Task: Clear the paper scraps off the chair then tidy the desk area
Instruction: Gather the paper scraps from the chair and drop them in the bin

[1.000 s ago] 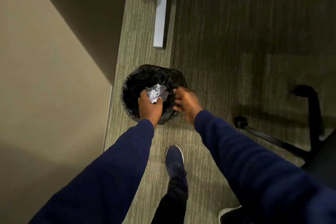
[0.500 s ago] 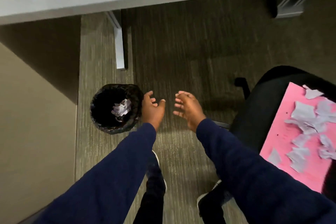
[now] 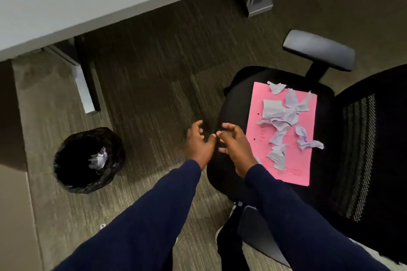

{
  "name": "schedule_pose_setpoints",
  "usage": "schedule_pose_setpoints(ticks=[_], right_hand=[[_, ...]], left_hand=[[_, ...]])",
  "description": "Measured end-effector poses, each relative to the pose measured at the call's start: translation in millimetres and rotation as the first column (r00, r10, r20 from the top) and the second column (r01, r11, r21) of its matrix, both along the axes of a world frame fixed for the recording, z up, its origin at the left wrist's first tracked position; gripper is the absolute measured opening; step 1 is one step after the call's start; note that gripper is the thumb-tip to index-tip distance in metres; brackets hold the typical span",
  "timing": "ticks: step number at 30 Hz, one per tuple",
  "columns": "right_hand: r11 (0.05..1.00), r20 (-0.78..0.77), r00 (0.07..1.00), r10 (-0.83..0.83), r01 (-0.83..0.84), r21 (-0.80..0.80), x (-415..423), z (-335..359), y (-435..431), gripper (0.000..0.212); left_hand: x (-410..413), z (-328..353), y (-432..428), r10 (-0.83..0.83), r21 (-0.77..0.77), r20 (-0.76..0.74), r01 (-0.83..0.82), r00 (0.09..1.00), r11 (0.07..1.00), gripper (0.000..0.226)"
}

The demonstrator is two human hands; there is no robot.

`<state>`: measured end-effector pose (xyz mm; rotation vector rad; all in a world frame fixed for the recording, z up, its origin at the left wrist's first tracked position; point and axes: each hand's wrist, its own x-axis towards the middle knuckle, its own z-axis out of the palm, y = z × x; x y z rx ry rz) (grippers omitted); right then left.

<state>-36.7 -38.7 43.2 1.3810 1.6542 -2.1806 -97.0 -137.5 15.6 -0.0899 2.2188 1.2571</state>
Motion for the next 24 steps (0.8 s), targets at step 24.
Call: schedule_pose_setpoints(ticks=[24], right_hand=[[0.454,0.601,0.71,0.365,-0.7,0.551,124.7,-88.4,134.6,0.092]], left_hand=[[97.6,-61.7,103.4,-0.952,-0.614,-0.044,0.744,0.301,0.264,0.048]])
